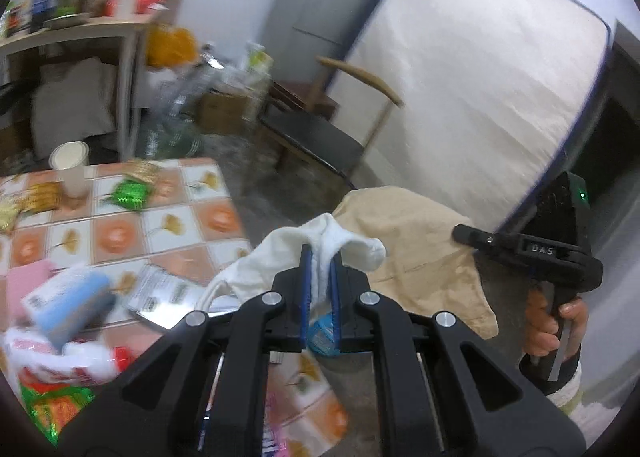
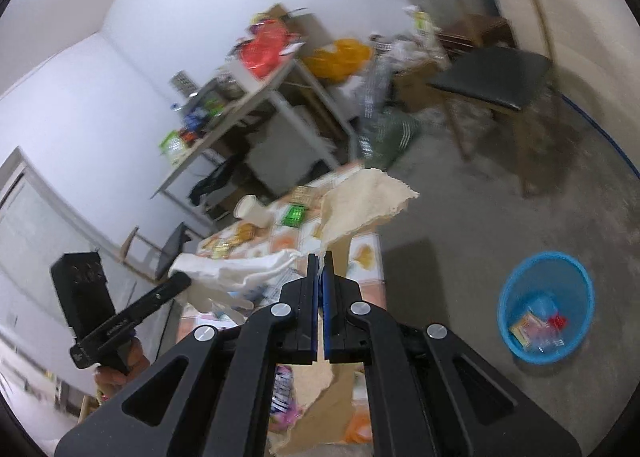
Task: Collect trash
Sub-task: 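Carry the white tissue and brown paper to the blue wastebasket and release both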
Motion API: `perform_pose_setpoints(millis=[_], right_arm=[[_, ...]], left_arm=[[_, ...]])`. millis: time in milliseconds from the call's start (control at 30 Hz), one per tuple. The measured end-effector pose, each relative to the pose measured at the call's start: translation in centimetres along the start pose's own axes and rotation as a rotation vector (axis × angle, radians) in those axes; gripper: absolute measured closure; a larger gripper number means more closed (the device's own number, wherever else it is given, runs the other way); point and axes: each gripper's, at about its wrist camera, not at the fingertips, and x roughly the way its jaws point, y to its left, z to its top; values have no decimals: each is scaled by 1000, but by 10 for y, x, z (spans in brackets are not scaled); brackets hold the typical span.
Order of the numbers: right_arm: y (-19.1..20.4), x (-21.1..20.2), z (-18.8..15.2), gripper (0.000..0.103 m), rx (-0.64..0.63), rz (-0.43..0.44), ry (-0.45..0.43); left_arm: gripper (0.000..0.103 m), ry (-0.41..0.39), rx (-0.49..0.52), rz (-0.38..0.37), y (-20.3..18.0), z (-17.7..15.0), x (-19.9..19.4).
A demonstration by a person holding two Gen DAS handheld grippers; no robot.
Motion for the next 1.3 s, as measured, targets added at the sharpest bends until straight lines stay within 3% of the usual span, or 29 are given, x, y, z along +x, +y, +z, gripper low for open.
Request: perform_pose_setpoints(millis=[233, 467, 800, 1067, 1100, 1167, 1200, 1267, 1300], right_arm=[[-76, -24, -23, 101, 143, -114, -27], [-146, -33, -34, 101, 255, -206, -40], [-244, 3, -44, 101, 441, -276, 21], [-299, 38, -40, 101, 541, -307, 50], [-303, 43, -38, 101, 549, -313, 51], [-318, 58, -31, 100, 562, -325, 69], [-324, 63, -29, 99, 576, -332, 76], [-337, 74, -27, 94, 609, -336, 96], [-343, 81, -27, 85, 627, -349, 110]], left_arm=[[96, 167, 100, -76, -65, -9, 96], [96, 337, 162, -88, -111, -31, 192], [95, 543, 245, -66, -152, -76, 311], [95, 609, 208, -71, -159, -88, 377], [93, 605, 202, -76, -159, -88, 384], [67, 602, 202, -70, -160, -90, 405], [61, 598, 193, -46, -159, -90, 415], [57, 589, 167, -28, -156, -91, 423], [56, 591, 153, -27, -154, -91, 424]])
